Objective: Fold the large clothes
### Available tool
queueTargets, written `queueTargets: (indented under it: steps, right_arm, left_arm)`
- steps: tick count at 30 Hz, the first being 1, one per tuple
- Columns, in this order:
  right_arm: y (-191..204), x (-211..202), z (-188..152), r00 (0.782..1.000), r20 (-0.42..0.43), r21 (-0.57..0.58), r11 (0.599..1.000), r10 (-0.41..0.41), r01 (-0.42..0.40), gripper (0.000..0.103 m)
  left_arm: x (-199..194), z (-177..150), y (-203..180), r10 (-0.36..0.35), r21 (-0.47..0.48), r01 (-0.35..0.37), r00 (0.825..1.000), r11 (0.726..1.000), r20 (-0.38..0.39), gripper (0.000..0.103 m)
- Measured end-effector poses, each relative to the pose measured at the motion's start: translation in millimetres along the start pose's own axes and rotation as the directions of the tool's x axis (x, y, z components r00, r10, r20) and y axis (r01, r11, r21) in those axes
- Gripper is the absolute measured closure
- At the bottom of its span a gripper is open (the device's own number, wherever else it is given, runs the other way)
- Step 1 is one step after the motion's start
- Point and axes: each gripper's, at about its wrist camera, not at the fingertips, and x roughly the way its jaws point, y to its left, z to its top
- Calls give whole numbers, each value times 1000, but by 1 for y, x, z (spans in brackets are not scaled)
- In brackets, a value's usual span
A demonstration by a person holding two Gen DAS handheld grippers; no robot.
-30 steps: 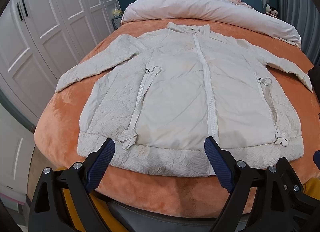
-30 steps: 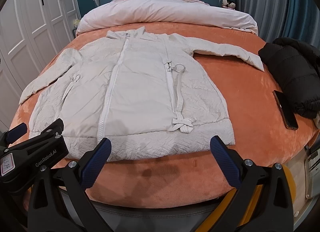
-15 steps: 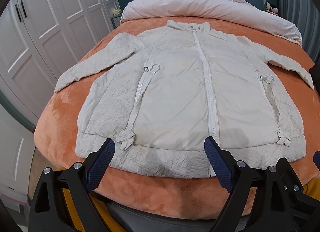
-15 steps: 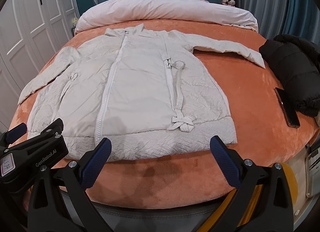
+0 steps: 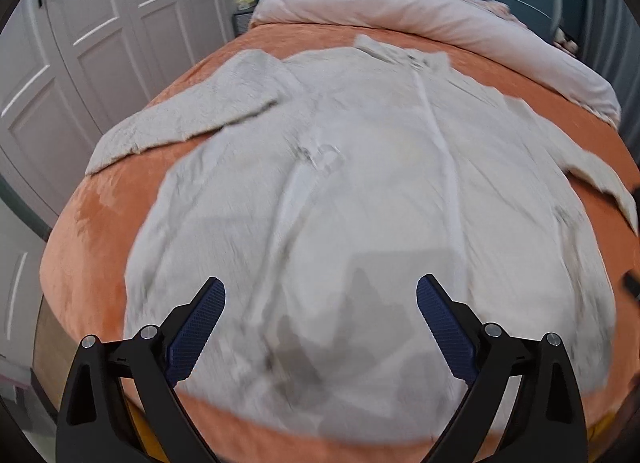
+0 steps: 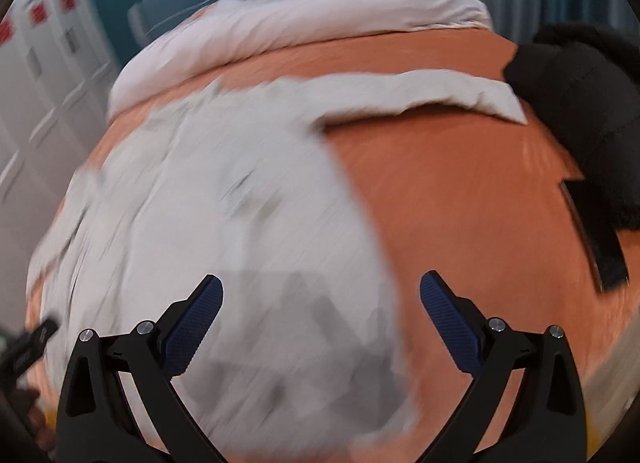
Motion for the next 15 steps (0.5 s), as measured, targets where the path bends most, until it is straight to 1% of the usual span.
queueTargets:
  steps: [2, 3, 5, 7, 9, 10, 13, 15]
  right_arm:
    - [-34, 24, 34, 1000, 3, 67, 998, 4, -4, 6]
    - [-58, 42, 56, 1000, 8, 127, 992, -1, 0, 6]
    - [-96, 68, 87, 1000, 13, 231, 973, 17, -20, 6]
    - [-135, 96, 112, 999, 9, 352, 936, 31, -32, 6]
    - [-164, 124, 129, 999, -2, 463, 885, 53, -46, 6]
    - [-178, 138, 136, 998, 4, 521, 852, 68, -60, 6]
    - [-199, 165, 152, 995, 50, 630, 770, 91, -102, 6]
    - [-201, 177, 163, 994, 80, 670, 734, 81, -114, 7]
  left_arm:
    - [14, 18, 9, 15, -30, -15, 1000, 999, -1, 8]
    - [22, 28, 14, 18, -49, -17, 1000, 999, 3, 8]
    - [33, 42, 22, 18, -71, -18, 1000, 997, 7, 8]
    - [48, 55, 30, 22, -93, -21, 1000, 995, 6, 8]
    - [61, 65, 37, 28, -115, -27, 1000, 993, 7, 8]
    - [69, 70, 40, 30, -126, -29, 1000, 992, 5, 8]
    - [92, 76, 48, 42, -153, -43, 999, 987, -14, 8]
    - [104, 76, 52, 46, -164, -51, 998, 985, -33, 8]
